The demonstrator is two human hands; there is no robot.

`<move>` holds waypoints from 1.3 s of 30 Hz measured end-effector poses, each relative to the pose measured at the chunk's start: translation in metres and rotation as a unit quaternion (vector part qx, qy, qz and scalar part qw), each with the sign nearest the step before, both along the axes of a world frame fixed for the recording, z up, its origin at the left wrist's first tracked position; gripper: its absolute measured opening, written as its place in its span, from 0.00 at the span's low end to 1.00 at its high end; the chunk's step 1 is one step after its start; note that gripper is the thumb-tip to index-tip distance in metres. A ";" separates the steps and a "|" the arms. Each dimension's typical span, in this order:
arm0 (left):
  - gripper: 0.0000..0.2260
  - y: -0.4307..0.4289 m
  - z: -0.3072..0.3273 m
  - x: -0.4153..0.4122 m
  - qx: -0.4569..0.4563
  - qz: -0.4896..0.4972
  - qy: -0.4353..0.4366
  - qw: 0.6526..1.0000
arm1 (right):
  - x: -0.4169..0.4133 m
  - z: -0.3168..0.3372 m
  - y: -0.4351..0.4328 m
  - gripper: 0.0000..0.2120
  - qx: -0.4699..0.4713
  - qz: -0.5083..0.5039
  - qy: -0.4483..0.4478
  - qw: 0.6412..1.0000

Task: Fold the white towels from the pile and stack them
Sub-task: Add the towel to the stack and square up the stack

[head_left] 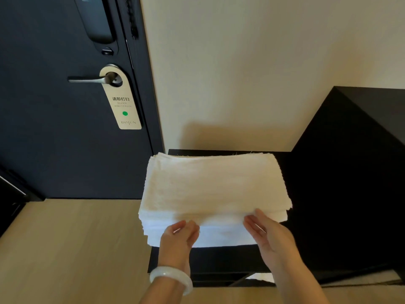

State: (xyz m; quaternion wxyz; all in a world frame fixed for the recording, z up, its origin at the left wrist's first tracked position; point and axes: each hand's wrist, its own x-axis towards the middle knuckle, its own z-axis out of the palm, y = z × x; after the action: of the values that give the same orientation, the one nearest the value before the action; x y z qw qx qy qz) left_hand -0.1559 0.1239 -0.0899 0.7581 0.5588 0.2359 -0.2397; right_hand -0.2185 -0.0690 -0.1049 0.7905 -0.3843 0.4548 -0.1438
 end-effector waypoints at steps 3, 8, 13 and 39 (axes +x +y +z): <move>0.12 0.005 -0.001 0.012 -0.100 0.077 0.041 0.991 | 0.007 -0.007 -0.001 0.18 0.043 -0.054 -0.025 0.997; 0.16 0.002 0.004 0.020 -0.132 0.127 0.066 0.981 | 0.017 -0.011 0.005 0.23 0.085 -0.093 -0.053 0.991; 0.16 0.004 0.011 0.034 -0.154 0.112 0.104 0.976 | 0.027 -0.007 -0.006 0.22 0.080 -0.096 -0.049 0.991; 0.31 0.018 -0.019 0.032 0.649 -0.448 -0.384 0.480 | 0.034 -0.015 -0.037 0.31 -0.718 0.436 0.257 0.477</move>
State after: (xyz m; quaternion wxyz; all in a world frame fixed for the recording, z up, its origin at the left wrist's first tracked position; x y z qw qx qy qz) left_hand -0.1236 0.1417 -0.1091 -0.0155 0.9580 -0.2728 -0.0867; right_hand -0.1848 -0.1060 -0.1198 0.0471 -0.9865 0.1496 0.0481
